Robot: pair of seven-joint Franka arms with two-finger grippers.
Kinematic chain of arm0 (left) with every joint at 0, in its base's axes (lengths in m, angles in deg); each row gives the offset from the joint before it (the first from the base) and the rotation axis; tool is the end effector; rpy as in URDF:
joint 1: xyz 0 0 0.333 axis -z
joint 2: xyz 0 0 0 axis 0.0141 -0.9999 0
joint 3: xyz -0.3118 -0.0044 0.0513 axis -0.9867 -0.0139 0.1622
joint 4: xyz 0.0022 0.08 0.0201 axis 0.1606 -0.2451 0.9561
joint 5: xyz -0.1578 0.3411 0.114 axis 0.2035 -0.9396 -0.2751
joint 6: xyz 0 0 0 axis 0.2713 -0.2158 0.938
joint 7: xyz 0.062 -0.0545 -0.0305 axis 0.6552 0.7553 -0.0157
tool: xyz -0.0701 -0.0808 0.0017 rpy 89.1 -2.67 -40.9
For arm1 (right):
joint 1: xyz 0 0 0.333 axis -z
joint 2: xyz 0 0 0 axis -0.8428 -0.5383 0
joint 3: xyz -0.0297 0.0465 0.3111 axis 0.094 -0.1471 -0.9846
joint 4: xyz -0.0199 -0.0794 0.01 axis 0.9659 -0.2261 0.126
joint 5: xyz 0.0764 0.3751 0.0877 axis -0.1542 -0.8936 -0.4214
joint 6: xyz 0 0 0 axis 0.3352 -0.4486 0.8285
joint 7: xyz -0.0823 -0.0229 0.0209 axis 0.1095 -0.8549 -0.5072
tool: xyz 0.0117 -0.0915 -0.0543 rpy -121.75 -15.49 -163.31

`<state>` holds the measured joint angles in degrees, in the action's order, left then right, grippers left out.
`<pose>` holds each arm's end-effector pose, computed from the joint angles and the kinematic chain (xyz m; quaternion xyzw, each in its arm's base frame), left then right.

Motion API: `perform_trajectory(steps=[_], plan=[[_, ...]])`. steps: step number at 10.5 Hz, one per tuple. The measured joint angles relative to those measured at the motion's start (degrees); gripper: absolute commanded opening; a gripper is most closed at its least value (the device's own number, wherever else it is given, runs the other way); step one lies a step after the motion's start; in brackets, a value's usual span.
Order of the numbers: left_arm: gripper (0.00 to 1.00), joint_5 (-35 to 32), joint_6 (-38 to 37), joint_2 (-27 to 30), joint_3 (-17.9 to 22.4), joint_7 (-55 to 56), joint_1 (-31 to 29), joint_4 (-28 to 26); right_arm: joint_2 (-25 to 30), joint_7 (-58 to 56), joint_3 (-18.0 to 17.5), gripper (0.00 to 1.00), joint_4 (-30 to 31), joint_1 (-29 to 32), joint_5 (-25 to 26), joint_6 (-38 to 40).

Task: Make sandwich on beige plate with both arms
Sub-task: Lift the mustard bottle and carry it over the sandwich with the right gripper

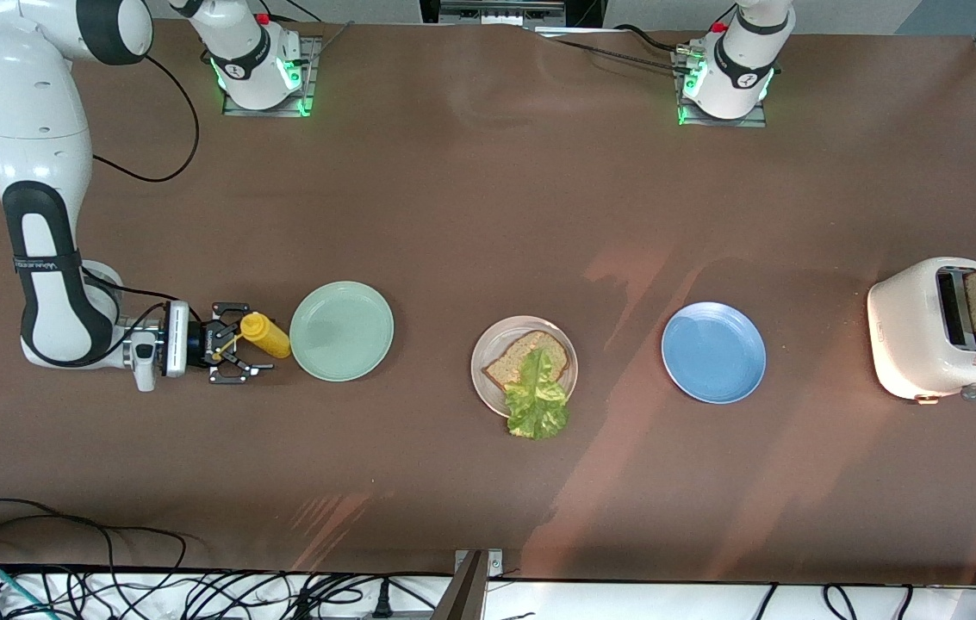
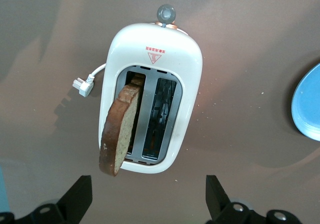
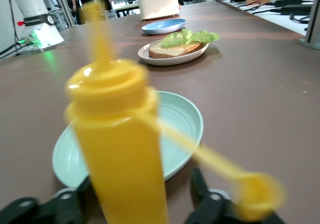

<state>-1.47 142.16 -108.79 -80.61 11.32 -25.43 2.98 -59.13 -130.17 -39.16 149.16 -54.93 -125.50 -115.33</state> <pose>0.6165 0.2698 0.4512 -0.9874 -0.0808 0.1355 0.0120 0.6445 -0.0141 0.1276 -0.6248 -0.5777 -0.3217 0.4153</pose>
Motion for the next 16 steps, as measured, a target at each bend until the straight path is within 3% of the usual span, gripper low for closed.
perform_trajectory(steps=[3,7,13,16], plan=[[1.0,0.0,0.0,-0.01,0.0,0.0,0.0,0.0,0.92,3.64,-0.35,0.0,-0.62,-1.79,1.87,-6.47],[1.0,0.0,0.0,-0.07,-0.03,0.0,0.0,-0.01,8.56,34.11,0.38,0.0,-1.67,-11.41,23.25,-14.65],[1.0,0.0,0.04,-0.11,-0.1,0.0,0.01,-0.03,10.28,73.15,11.95,0.0,-4.87,-37.96,40.9,-15.83],[1.0,0.0,0.04,-0.13,-0.13,0.0,0.01,-0.04,9.83,87.14,14.15,0.0,-5.16,-48.57,53.09,-15.87]])
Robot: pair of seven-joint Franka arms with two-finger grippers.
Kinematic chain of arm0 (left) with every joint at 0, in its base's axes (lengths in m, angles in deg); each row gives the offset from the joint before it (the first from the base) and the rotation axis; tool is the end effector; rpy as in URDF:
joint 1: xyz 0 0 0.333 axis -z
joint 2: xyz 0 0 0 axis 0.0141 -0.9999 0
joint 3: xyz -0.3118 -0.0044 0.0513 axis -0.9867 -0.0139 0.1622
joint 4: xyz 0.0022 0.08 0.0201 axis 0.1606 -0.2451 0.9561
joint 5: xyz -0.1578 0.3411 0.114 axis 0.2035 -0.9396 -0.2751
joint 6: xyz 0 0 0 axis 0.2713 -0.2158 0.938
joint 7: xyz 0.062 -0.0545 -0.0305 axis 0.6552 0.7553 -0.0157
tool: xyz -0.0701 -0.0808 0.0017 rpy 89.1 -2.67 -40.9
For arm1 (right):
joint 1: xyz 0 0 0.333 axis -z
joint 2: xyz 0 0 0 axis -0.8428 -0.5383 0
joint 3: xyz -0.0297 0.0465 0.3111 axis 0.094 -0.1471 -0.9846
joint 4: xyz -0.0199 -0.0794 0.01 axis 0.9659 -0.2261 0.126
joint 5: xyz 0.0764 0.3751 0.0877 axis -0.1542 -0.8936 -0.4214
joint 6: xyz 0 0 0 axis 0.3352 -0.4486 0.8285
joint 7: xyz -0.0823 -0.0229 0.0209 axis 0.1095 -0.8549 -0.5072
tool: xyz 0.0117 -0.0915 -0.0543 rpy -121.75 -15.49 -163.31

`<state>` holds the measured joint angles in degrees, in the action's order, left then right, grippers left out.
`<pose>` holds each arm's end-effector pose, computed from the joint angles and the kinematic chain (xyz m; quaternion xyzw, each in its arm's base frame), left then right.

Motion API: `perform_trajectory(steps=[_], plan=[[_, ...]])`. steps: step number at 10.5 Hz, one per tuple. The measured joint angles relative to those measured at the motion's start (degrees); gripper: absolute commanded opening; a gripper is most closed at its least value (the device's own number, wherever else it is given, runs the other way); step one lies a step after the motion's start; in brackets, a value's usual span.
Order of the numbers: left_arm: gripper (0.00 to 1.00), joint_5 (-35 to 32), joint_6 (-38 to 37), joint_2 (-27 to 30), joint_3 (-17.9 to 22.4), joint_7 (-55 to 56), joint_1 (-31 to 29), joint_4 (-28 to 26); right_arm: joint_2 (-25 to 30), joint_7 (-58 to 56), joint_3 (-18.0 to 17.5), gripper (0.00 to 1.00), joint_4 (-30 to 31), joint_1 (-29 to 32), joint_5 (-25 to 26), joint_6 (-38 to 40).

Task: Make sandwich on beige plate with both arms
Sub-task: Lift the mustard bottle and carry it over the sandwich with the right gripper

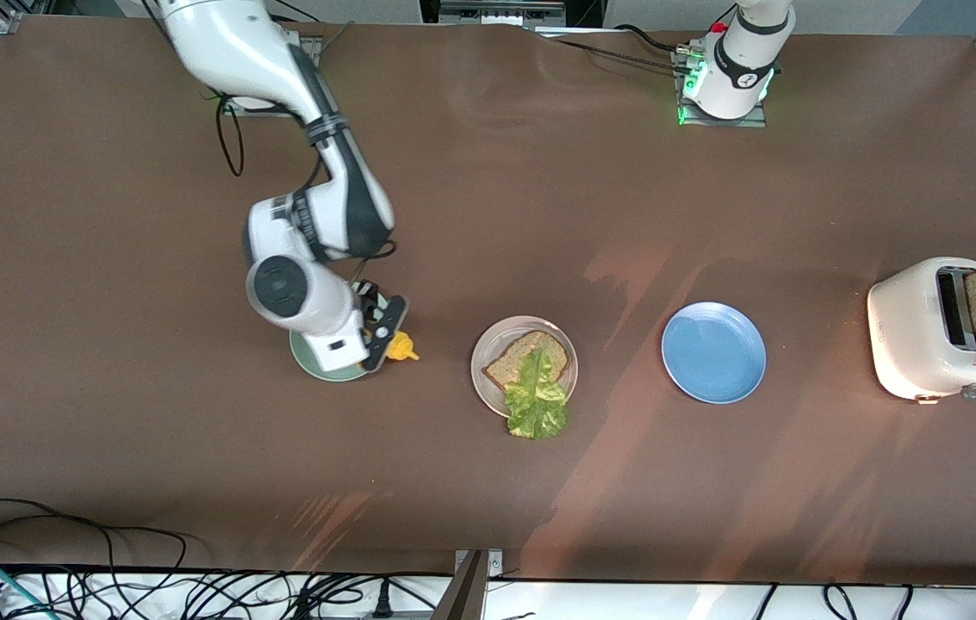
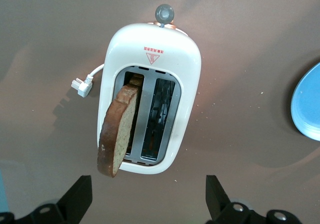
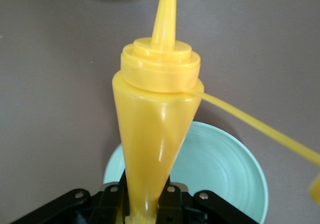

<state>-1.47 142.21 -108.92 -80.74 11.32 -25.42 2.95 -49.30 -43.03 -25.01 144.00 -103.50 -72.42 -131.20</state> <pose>0.6173 0.2687 0.4495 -0.9874 -0.0796 0.1362 0.0112 0.6056 0.3421 0.2728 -0.8345 -0.5472 0.0647 0.0037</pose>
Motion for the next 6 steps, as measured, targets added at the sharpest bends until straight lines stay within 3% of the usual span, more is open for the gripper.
perform_trajectory(steps=[3,6], plan=[[1.0,0.0,0.0,-0.01,0.0,0.0,0.0,0.0,-3.19,13.87,0.16,0.0,-0.9,-9.18,12.4,1.02],[1.0,0.0,0.01,-0.02,-0.01,0.0,0.0,0.0,-9.59,21.09,0.4,0.0,-9.34,-15.31,19.52,11.22]])
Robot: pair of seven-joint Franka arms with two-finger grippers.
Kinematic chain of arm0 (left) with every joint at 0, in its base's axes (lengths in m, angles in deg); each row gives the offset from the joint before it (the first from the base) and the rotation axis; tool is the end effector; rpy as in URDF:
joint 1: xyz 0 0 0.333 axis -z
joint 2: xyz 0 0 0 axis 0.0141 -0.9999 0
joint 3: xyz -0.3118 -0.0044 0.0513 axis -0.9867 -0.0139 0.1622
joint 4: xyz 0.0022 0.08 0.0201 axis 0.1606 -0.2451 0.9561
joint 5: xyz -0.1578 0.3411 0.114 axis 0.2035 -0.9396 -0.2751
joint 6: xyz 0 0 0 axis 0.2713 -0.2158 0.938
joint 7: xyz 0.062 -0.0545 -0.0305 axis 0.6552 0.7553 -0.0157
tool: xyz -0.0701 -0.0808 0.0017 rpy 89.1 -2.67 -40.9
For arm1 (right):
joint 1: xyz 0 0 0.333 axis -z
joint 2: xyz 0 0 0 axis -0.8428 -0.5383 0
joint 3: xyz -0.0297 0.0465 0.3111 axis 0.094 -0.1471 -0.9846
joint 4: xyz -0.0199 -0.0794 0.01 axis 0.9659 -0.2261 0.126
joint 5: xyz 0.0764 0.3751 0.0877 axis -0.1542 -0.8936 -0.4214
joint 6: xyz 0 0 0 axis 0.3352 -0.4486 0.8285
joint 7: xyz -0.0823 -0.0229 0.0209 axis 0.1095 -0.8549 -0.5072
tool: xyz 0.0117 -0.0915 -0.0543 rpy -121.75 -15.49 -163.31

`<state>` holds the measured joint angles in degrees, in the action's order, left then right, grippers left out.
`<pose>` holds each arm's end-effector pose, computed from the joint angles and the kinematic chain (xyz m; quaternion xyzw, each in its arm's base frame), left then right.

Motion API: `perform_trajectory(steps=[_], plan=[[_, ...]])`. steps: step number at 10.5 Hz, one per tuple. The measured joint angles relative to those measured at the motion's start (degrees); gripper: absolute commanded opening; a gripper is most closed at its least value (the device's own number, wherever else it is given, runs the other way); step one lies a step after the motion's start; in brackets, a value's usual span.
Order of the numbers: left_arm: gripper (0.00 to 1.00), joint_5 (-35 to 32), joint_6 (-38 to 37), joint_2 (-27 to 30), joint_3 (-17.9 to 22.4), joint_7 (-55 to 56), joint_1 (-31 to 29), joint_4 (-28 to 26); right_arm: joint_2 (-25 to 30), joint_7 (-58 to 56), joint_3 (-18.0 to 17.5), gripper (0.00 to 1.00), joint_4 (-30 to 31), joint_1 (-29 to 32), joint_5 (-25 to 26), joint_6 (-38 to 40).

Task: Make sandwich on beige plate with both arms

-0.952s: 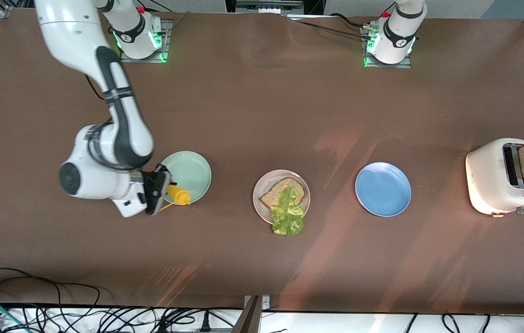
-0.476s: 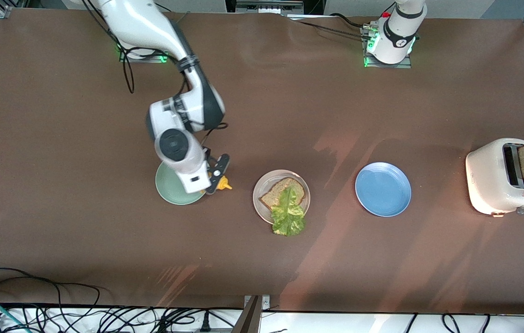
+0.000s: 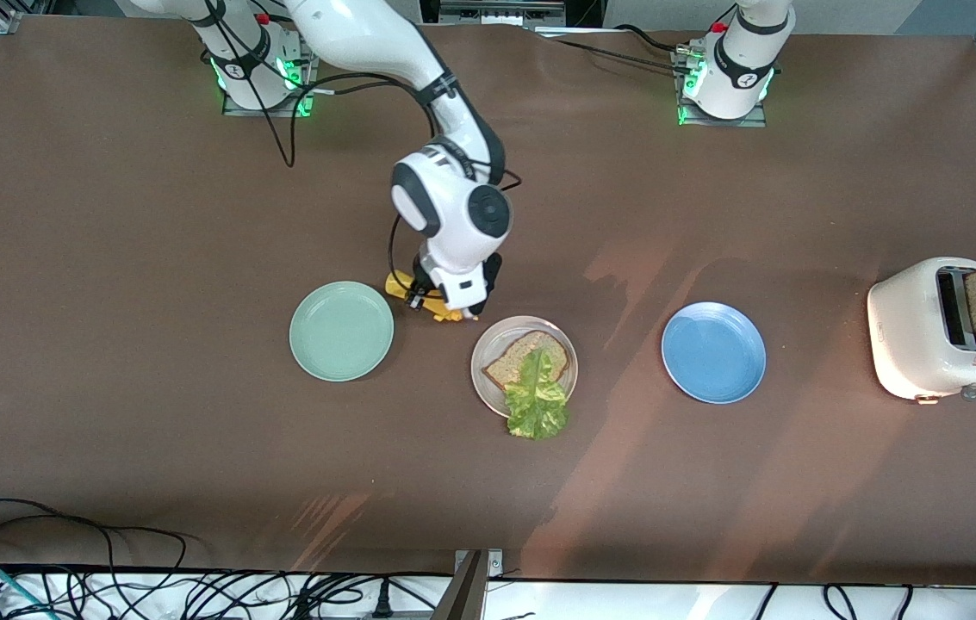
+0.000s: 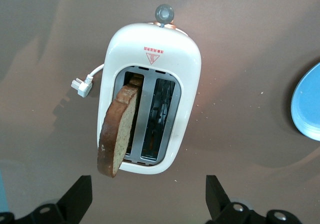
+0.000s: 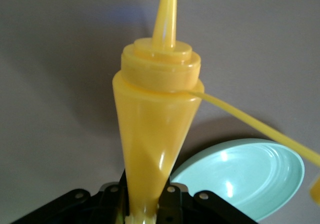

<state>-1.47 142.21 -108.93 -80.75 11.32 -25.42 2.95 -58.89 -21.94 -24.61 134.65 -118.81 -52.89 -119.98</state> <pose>0.6173 0.2686 0.4494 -0.9874 -0.0795 0.1363 0.0112 0.5076 0.4826 0.2225 0.7933 0.5563 -0.1330 0.2085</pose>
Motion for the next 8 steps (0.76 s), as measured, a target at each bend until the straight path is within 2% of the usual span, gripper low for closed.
perform_trajectory(steps=[3,6,8], plan=[[1.0,0.0,0.0,0.0,-0.11,0.0,0.08,0.0,-3.78,0.24,1.41,0.0,-6.62,-1.34,2.29,5.06],[1.0,0.0,0.0,0.0,-0.12,0.0,0.07,0.0,-5.77,0.1,2.73,0.0,-10.56,-0.88,2.4,5.34],[1.0,0.0,0.0,-0.02,-0.03,0.0,-0.14,0.0,-9.03,-1.62,4.38,0.0,-15.16,-0.21,2.56,5.15]])
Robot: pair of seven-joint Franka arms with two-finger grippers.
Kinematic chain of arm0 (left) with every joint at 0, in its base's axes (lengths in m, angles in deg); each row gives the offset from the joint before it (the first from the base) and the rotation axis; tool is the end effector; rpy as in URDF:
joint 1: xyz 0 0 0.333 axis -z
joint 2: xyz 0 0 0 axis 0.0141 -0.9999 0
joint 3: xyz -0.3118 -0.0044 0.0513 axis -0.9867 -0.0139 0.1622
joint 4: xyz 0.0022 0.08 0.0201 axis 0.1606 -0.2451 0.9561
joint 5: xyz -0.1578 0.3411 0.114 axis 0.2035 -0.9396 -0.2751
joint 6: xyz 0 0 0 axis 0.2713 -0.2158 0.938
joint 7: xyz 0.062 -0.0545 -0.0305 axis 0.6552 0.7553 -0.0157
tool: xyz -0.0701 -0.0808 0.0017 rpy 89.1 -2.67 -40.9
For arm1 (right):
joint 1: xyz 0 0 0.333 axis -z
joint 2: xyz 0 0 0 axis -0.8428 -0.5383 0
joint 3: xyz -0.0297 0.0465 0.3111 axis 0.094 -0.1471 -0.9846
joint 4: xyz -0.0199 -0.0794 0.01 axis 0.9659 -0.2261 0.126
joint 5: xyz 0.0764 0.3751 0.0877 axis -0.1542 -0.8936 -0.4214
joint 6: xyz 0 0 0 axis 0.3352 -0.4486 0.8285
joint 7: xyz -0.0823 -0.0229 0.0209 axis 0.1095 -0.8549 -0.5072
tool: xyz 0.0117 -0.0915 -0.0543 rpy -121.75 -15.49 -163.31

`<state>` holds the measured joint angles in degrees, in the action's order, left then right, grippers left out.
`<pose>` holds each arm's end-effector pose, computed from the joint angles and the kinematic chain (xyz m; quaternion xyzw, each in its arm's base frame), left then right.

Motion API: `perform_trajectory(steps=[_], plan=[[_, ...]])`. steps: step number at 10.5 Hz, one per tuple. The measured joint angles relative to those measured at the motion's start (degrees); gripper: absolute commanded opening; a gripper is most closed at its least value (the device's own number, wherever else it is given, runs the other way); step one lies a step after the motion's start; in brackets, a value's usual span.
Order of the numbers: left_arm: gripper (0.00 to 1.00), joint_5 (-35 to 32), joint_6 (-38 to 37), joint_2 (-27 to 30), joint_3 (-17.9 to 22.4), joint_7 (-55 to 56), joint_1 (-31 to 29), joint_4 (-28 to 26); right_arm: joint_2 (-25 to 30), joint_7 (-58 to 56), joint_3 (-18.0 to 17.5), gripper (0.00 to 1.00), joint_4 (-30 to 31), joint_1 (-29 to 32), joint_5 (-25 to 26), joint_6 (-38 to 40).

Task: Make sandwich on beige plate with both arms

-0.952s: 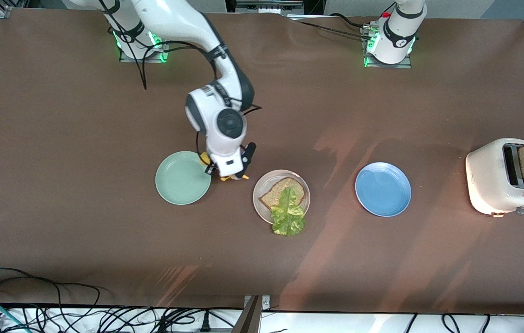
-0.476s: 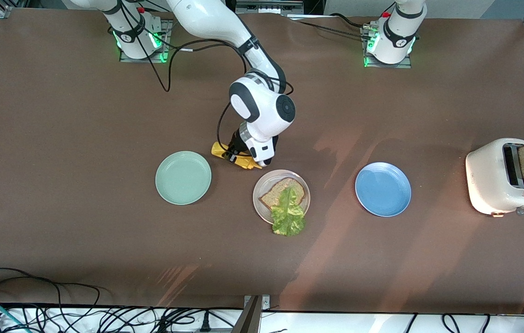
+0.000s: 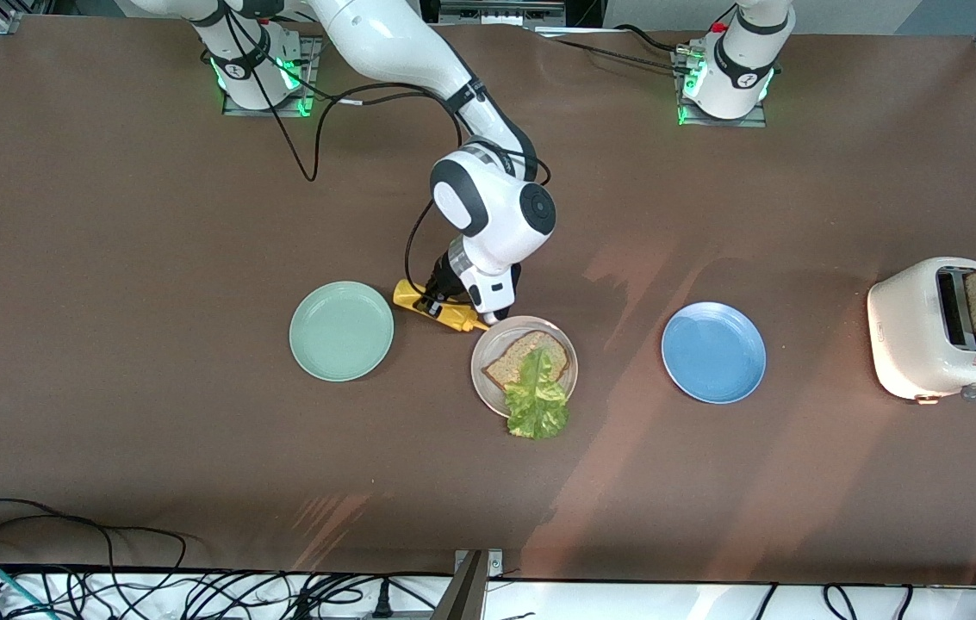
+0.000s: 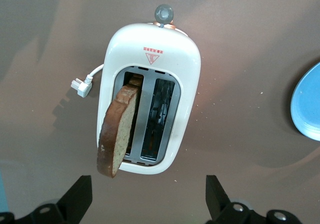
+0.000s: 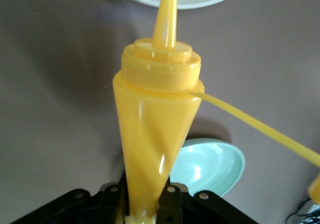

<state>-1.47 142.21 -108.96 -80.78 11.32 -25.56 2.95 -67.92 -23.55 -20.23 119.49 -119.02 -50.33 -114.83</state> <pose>0.6168 0.2699 0.4490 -0.9873 -0.0804 0.1365 0.0108 0.5415 0.5035 0.2322 0.7754 0.5589 -0.1078 0.2735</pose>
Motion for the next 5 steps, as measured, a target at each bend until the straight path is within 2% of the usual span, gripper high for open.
perform_trajectory(steps=[2,5], plan=[[1.0,0.0,0.0,-0.29,0.37,0.0,-0.17,-0.03,-4.19,-3.28,1.82,0.0,-4.98,0.83,0.03,-1.75],[1.0,-0.01,1.58,-1.3,0.68,-1.56,-1.56,-0.04,-5.77,-8.33,2.66,0.0,-7.12,3.39,0.03,-3.99]])
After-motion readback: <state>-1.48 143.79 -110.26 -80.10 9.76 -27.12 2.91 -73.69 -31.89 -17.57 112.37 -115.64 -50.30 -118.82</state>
